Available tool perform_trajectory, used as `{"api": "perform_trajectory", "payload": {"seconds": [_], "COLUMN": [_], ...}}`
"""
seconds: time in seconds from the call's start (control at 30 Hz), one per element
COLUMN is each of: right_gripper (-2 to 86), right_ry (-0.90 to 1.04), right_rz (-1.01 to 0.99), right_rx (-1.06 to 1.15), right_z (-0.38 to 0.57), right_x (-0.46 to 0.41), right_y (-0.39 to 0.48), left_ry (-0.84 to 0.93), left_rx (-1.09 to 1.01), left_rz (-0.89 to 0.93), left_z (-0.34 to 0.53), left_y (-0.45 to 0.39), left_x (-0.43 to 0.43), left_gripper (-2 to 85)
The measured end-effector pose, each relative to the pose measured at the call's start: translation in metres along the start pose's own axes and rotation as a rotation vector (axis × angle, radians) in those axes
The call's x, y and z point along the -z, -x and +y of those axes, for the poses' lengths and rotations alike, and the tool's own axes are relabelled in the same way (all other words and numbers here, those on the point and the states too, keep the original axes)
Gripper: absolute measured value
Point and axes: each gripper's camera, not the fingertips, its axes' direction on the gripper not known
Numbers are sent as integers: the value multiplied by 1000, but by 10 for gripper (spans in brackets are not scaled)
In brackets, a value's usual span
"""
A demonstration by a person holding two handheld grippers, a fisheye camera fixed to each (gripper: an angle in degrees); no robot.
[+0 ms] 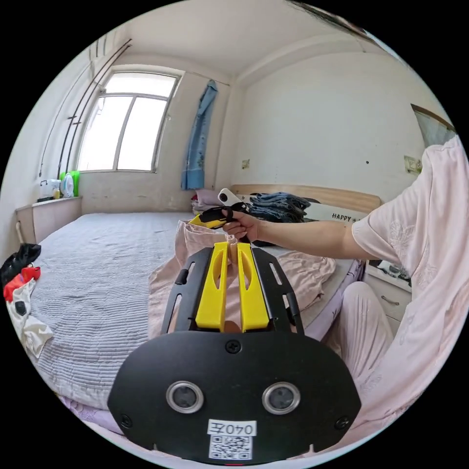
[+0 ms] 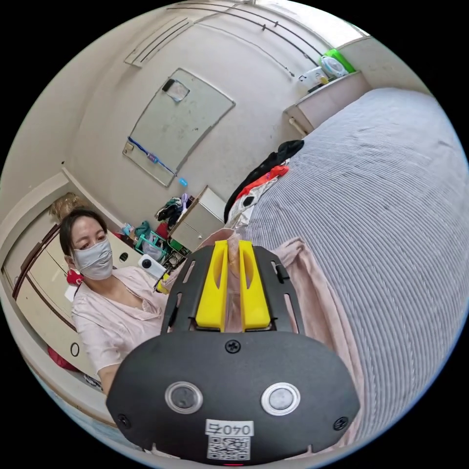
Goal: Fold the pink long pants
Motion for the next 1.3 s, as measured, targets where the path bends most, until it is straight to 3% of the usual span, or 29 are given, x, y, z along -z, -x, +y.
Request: {"api": "perform_trajectory", "payload": {"seconds": [0.33, 0.6, 0.73, 0.83, 0.93, 1.03, 1.1, 1.2, 1.3], "right_gripper": [31, 41, 136, 151, 102, 6, -3, -8, -9], "right_ry": [-171, -269, -310, -312, -295, -248, -213, -114, 42], "right_rz": [-60, -94, -87, 121, 390, 586, 652, 714, 831], "right_rx": [-240, -207, -364, -461, -491, -401, -345, -297, -294], "right_z": [149, 185, 208, 228, 236, 226, 211, 181, 157], "right_x": [112, 149, 159, 171, 173, 147, 120, 60, -8], "right_y": [-39, -20, -18, 8, 57, 112, 135, 147, 135], "left_ry": [269, 314, 368, 536, 348, 204, 298, 525, 635], "left_rx": [-115, -196, -194, -186, -279, -364, -336, -237, -208], "left_rz": [69, 84, 125, 184, 173, 33, -151, -156, -119], "left_z": [53, 72, 88, 111, 107, 99, 98, 112, 139], "left_y": [-132, -205, -230, -253, -276, -281, -265, -239, -246], "left_x": [-148, -212, -250, -286, -247, -216, -238, -285, -317], "left_gripper": [-12, -10, 11, 38, 29, 1, -6, -8, -9]}}
